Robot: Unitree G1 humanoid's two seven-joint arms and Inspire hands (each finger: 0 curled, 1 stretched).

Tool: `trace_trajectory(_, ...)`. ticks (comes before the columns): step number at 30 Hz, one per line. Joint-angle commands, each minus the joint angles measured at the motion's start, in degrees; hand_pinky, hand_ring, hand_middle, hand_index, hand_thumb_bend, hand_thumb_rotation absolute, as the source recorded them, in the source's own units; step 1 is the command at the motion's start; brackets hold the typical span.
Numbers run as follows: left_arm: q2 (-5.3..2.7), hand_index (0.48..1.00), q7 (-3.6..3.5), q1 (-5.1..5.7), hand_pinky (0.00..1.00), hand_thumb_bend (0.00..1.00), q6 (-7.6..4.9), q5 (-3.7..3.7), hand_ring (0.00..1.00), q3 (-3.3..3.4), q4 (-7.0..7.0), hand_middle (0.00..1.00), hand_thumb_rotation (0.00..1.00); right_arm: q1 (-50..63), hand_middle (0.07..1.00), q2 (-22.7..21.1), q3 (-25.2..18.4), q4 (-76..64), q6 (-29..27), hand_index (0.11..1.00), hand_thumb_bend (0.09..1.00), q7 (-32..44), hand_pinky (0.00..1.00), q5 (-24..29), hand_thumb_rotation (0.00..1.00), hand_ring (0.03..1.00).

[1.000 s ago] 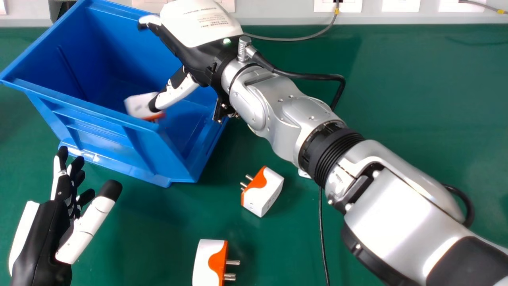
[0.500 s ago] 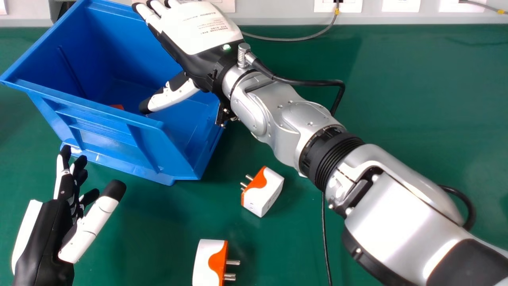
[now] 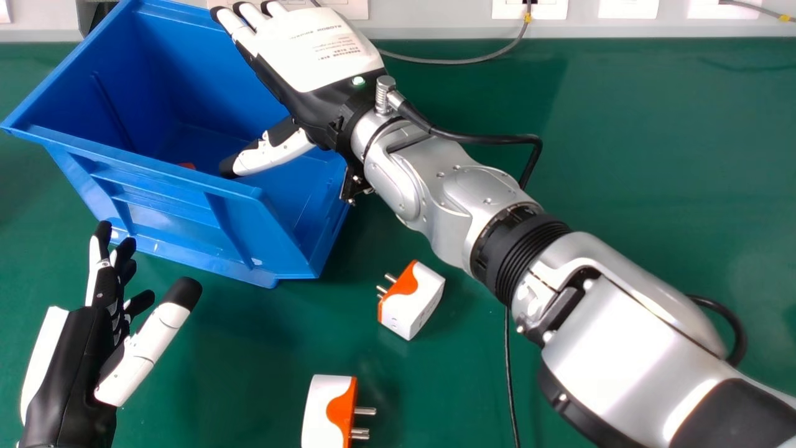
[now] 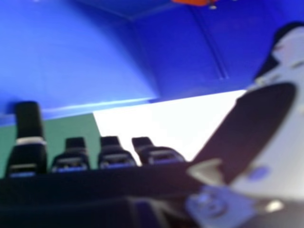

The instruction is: Pick all objects and put in blue box

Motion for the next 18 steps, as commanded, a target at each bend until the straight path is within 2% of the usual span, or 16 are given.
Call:
trace_trajectory(1, 0.32, 1.0, 0.4, -0.71, 0.91, 0.91, -0.58, 0.68, 1.0, -0.28, -0.01, 1.0, 0.75, -0.5, 1.0, 0.1, -1.2, -2.6, -0.4, 1.0, 0.576, -1.5, 0.95, 0.8, 0.6, 1.0)
trace_trajectory(6, 0.35, 1.0, 0.58, -1.09, 0.9, 0.93, 0.64, 1.1, 0.99, -0.52, -0.71, 1.0, 0.75, 0.4, 1.0, -0.6, -3.1, -5.5, -0.3, 1.0, 0.558, -1.4, 0.96, 1.8, 0.59, 1.0)
trace_trajectory(9, 0.11, 1.0, 1.33, -1.36, 0.9, 0.94, 1.17, 1.73, 0.99, -0.5, -0.8, 1.0, 0.76, 2.1, 1.0, -1.7, -4.5, -10.2, -0.4, 1.0, 0.555, -1.0, 0.96, 2.8, 0.59, 1.0)
trace_trajectory(13, -0.14, 1.0, 2.25, -1.29, 0.91, 0.95, 1.98, 2.63, 0.99, -0.72, -1.6, 1.0, 0.76, 6.5, 1.0, -3.8, -5.8, -20.0, -0.3, 1.0, 0.545, -0.2, 0.96, 3.2, 0.58, 1.0)
trace_trajectory(16, 0.1, 1.0, 2.41, -1.57, 0.93, 0.96, 2.08, 2.45, 1.0, -0.75, -1.27, 1.0, 0.77, 8.7, 1.0, -4.6, -6.1, -24.7, 0.8, 1.0, 0.525, 1.0, 0.95, 2.9, 0.54, 1.0)
trace_trajectory(18, 0.41, 1.0, 2.4, -1.91, 0.94, 0.97, 2.0, 2.36, 1.0, -0.84, -0.8, 1.0, 0.77, 13.3, 1.0, -6.9, -6.9, -35.1, 2.3, 1.0, 0.521, 2.2, 0.95, 2.3, 0.53, 1.0)
